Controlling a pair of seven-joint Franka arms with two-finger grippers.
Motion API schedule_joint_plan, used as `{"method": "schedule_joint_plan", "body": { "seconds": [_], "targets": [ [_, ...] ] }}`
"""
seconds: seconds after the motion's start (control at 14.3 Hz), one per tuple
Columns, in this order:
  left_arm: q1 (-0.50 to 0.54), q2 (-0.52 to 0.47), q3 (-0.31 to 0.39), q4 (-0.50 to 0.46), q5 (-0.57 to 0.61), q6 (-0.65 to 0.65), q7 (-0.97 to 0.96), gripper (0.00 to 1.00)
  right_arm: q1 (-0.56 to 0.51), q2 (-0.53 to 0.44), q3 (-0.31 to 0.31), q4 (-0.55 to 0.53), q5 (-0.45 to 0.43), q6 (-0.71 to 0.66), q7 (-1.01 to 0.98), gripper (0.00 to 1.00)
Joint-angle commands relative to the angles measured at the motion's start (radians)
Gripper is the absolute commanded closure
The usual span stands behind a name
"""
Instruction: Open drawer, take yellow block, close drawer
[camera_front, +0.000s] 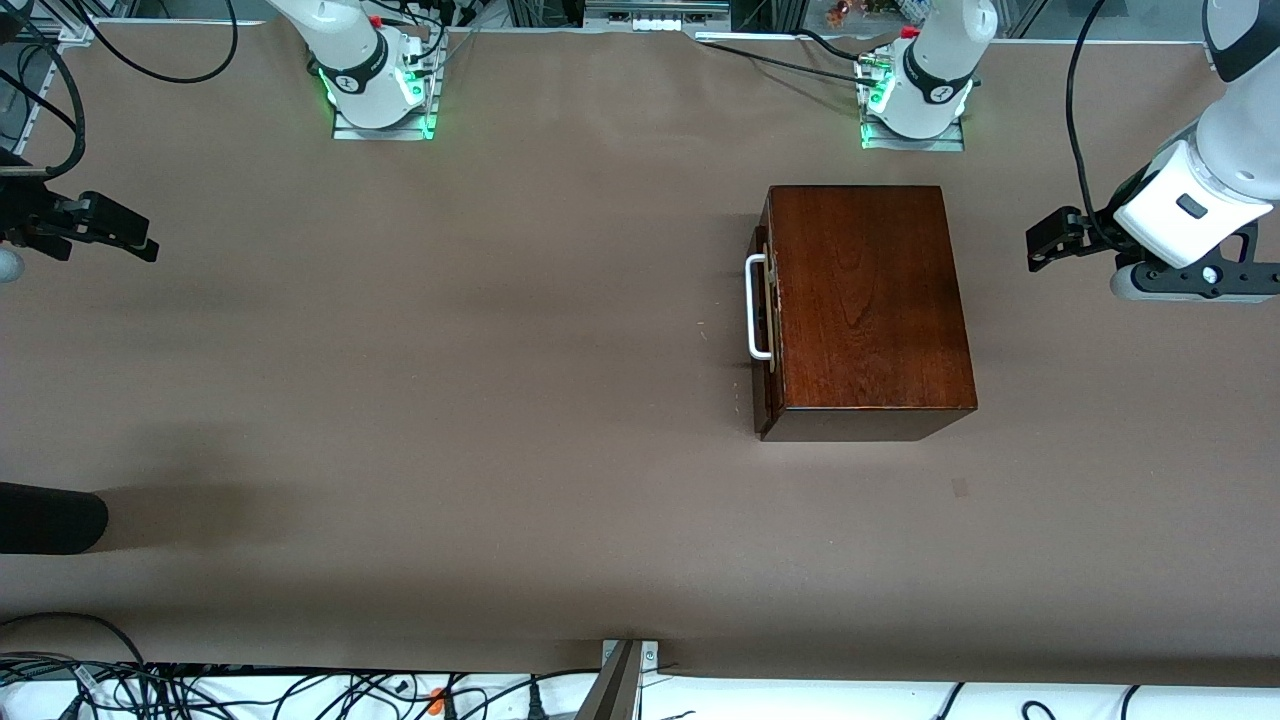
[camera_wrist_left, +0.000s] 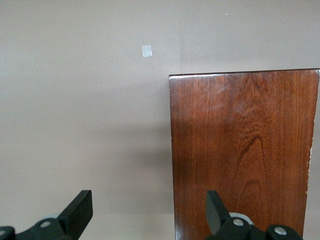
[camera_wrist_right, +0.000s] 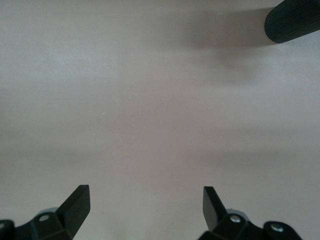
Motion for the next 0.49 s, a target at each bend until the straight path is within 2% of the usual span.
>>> {"method": "schedule_joint_plan", "body": {
  "seconds": [0.0,0.42],
  "targets": [
    [0.006,-0.023,0.006,-0.010,-0.030,-0.017,0.021,0.00,-0.003,-0.007,0.001,-0.007,0.014,0.005,-0.012,0.00],
    [0.007,-0.005,0.007,0.018,-0.034,-0.022,0.030,0.00,-0.003,-0.003,0.001,-0.007,0.014,0.005,-0.012,0.00]
  ]
}}
